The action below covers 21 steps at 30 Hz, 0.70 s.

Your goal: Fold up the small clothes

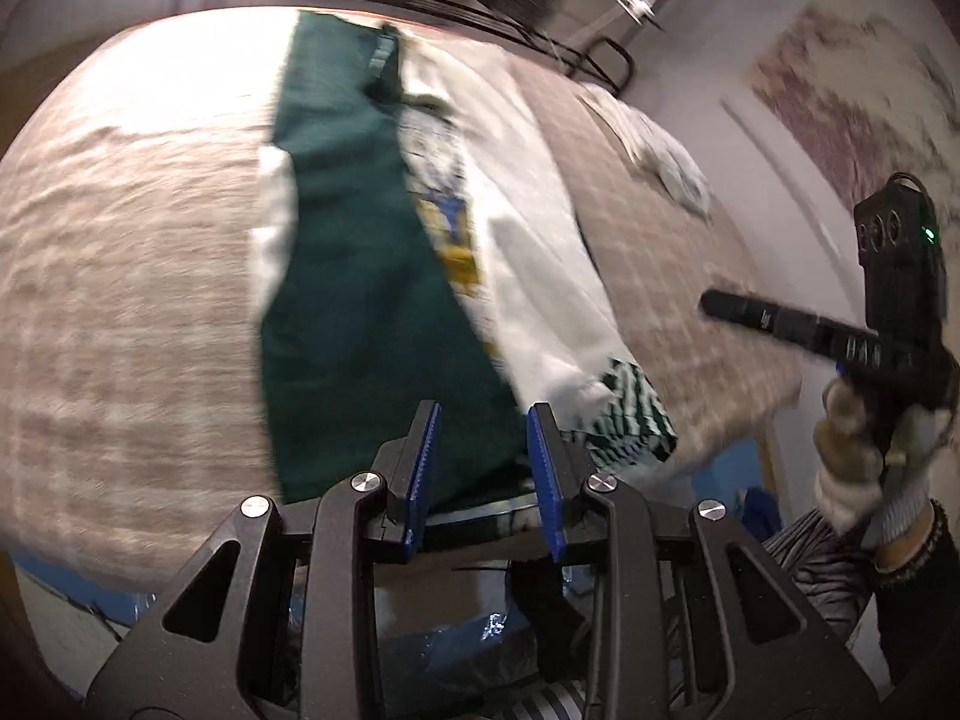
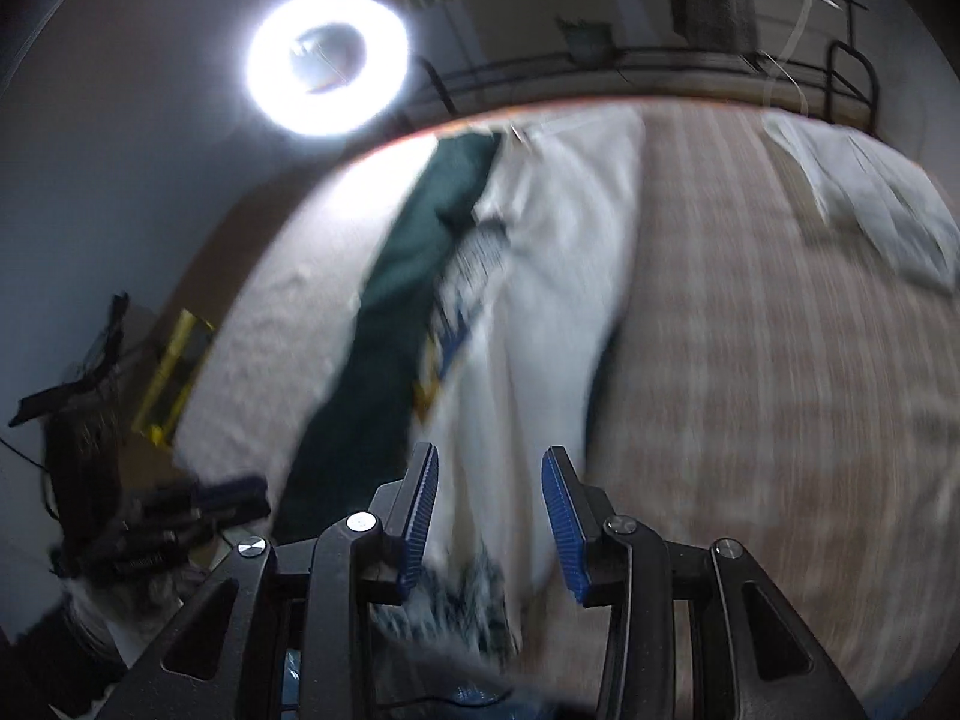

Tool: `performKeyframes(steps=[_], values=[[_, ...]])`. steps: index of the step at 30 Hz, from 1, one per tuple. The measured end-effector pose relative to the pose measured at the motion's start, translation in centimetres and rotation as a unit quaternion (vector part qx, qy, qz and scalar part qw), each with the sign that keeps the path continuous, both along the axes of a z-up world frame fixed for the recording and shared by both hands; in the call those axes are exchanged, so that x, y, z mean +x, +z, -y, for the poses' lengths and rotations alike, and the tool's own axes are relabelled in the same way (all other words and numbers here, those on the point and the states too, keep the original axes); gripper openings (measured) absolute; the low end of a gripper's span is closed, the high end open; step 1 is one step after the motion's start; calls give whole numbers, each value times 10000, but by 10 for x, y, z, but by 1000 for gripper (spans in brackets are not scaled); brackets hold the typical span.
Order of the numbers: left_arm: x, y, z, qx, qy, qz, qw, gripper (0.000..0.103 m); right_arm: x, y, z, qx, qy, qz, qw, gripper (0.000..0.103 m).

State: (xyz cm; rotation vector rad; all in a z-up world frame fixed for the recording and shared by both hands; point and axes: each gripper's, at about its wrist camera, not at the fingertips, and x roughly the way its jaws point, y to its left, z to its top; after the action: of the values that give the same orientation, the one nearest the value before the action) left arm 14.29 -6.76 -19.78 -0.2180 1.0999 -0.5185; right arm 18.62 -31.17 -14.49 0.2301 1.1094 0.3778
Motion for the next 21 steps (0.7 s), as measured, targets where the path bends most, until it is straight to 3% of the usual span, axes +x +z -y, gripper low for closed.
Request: performKeyframes(steps=[3,5,10,13,15,16,17,21], values=[[2,3,32,299,-304,194,9989,34,-26,-14,2,-105,-17,-72,9999,39],[6,4,50,385,-409,308,9979,47,-38,-23,8,-31,-43,-170,9998,39],[14,-13,88,1064,-758,405,9906,47,-62,-44,18,-255,-142,-231,9993,39],[15,-30,100,1449,-868,335,9851,47,-65,-50,31,-134,-285,-261,9992,39],[17,-38,102,1508,-825,290,9847,34,-68,-52,36,-92,-363,-272,9989,39],[17,-40,101,1496,-795,264,9852,10,-68,-52,38,-74,-387,-281,9988,39],[18,-41,99,1462,-758,219,9861,3,-68,-53,39,-47,-392,-290,9988,40],[17,-24,84,1049,-584,312,9923,1,-67,-56,32,-14,-265,-301,9992,39]])
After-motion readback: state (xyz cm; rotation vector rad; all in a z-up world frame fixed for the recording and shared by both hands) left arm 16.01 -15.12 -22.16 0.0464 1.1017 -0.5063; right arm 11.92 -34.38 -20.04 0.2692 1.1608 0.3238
